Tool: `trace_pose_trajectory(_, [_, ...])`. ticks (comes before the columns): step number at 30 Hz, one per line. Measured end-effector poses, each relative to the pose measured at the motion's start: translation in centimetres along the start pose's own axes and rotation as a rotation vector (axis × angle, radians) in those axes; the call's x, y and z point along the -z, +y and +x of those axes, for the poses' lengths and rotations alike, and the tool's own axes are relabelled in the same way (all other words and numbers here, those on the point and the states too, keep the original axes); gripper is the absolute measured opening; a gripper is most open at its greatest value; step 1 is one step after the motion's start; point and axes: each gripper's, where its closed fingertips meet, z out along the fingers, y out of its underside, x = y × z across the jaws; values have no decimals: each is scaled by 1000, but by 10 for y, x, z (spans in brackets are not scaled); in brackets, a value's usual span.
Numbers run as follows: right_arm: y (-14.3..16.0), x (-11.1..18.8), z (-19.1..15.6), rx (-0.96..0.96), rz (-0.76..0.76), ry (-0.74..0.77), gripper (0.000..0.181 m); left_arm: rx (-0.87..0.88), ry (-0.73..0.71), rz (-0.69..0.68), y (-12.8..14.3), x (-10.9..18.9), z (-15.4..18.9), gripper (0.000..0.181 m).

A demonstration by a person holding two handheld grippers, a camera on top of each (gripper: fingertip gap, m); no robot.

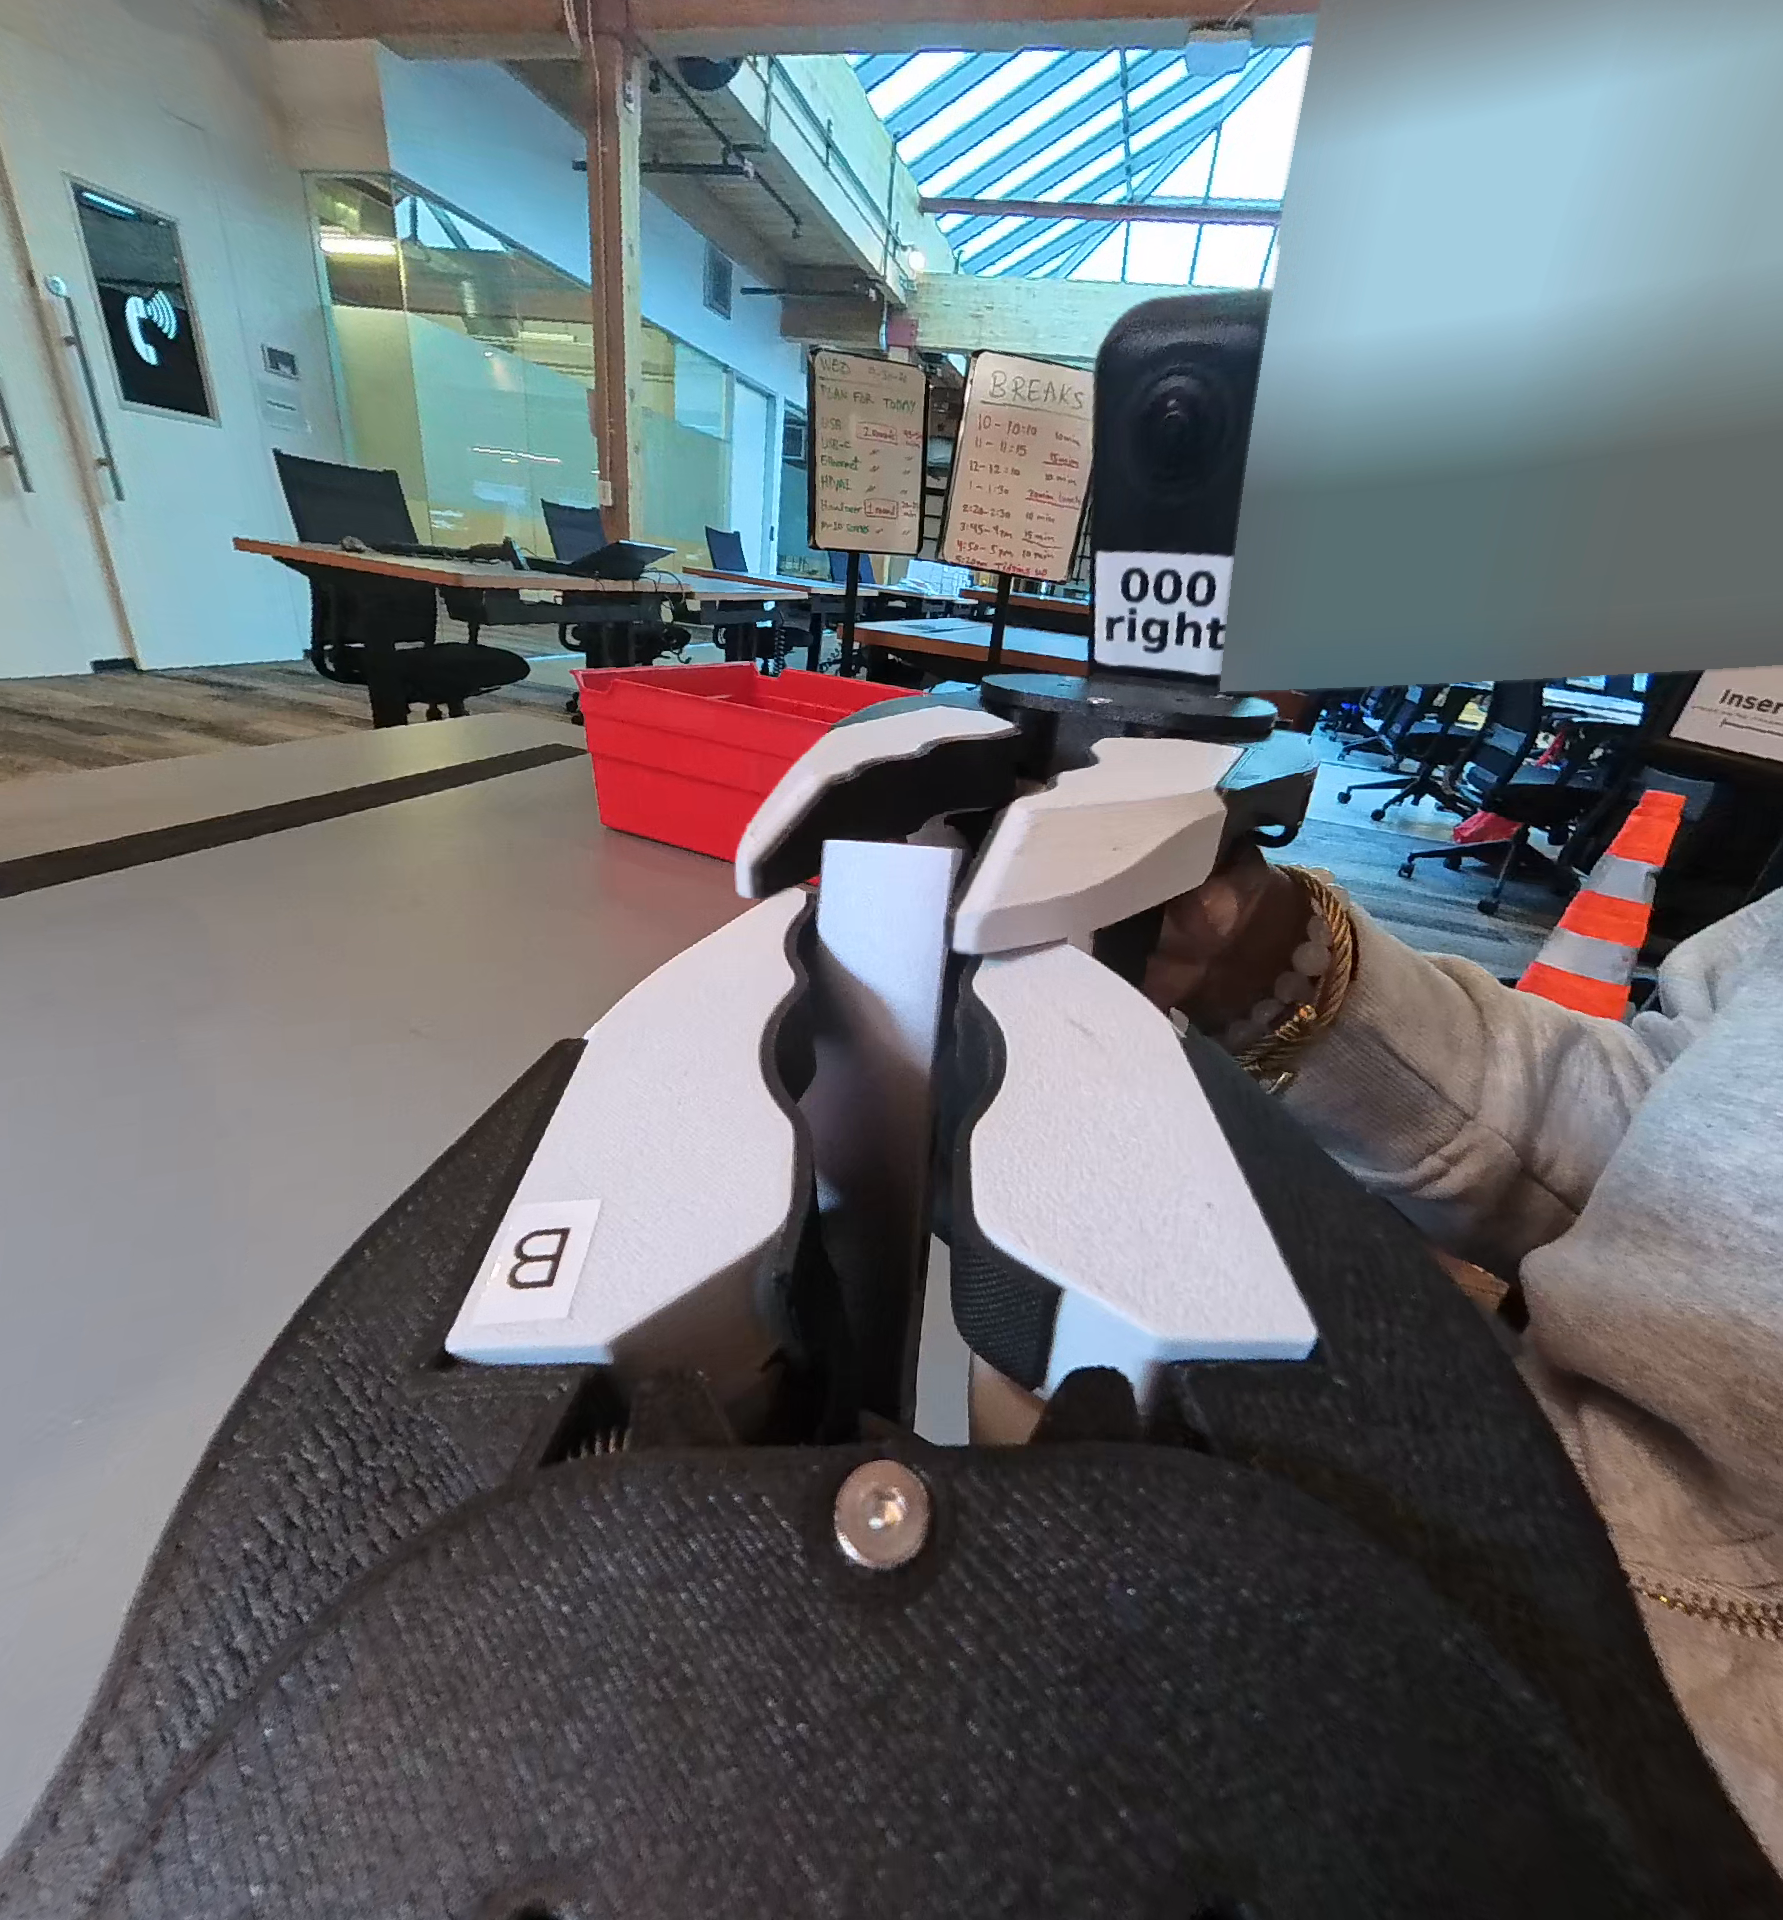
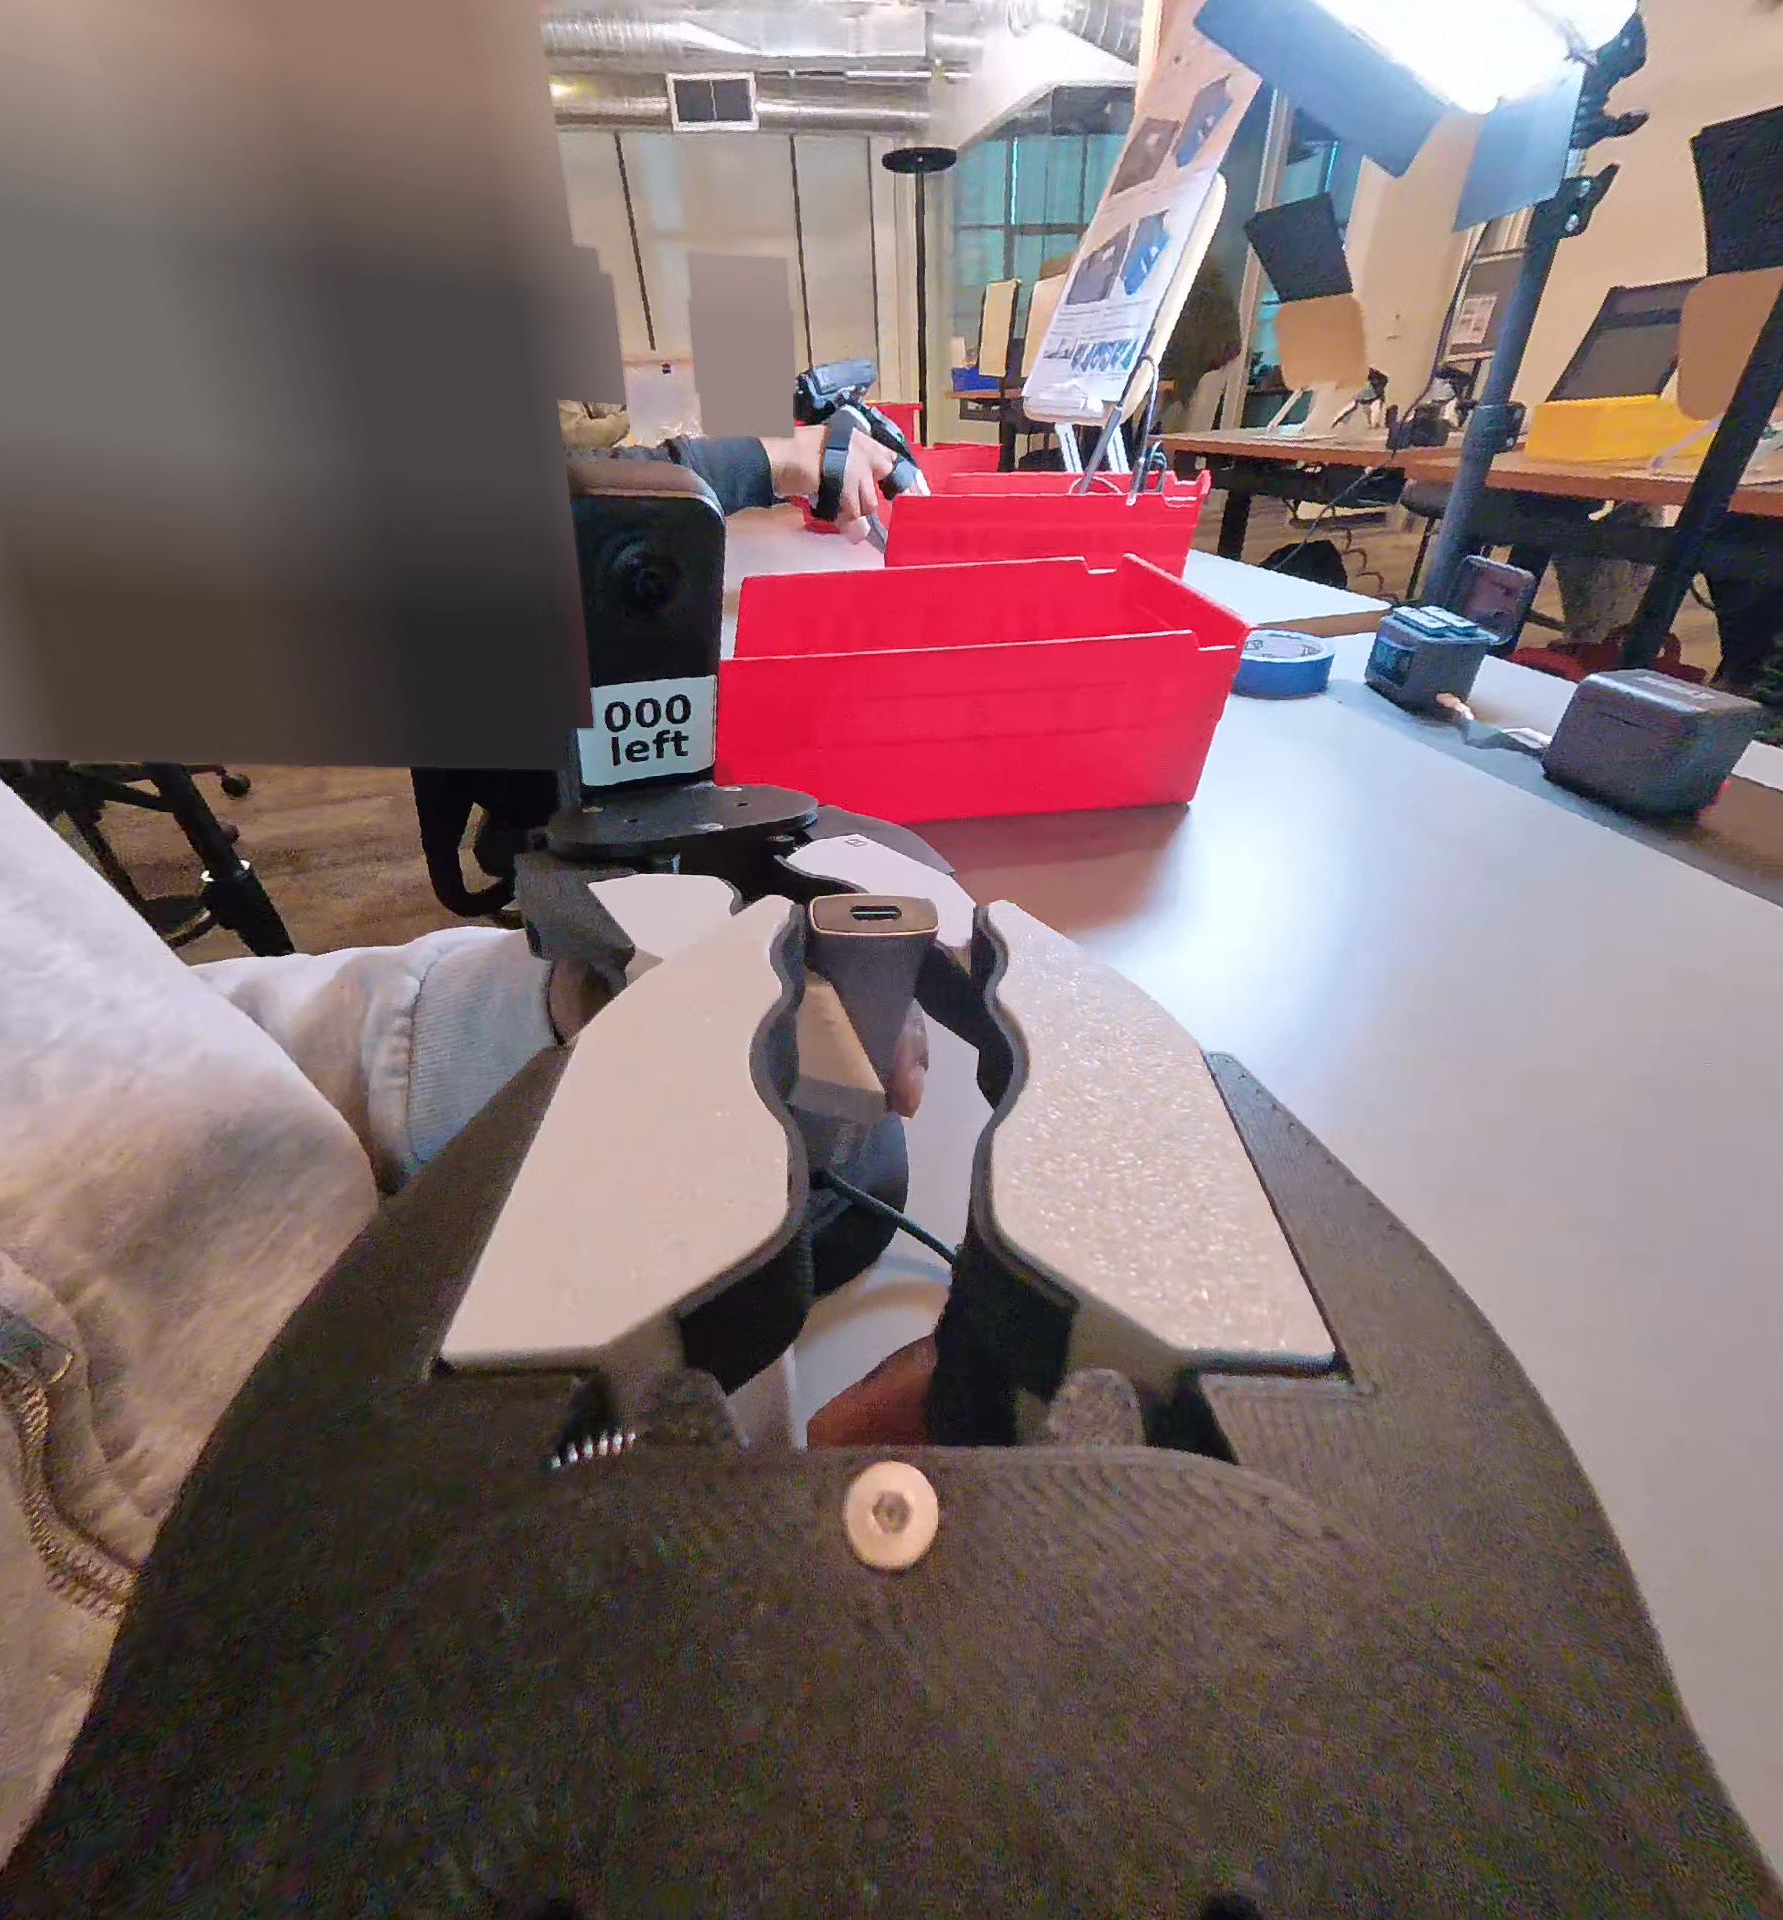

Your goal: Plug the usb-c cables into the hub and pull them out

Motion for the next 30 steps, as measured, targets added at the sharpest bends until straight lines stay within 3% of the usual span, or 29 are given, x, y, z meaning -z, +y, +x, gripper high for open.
trace_pose_trajectory(5, [-1,0,1,-21,5,-2,27,-4,3,2,0,0,1,26])
trace_pose_trajectory(9, [-14,6,6,-47,84,20,23,-19,-17,61,-8,4,-1,44])
trace_pose_trajectory(16, [-31,26,19,-9,140,92,23,-72,-128,253,-32,14,-13,98])
trace_pose_trajectory(24, [-64,57,34,44,201,195,23,-132,-133,338,-47,22,-11,105])
trace_pose_trajectory(30, [-131,96,61,135,286,313,23,-91,-124,347,-47,23,-12,104])
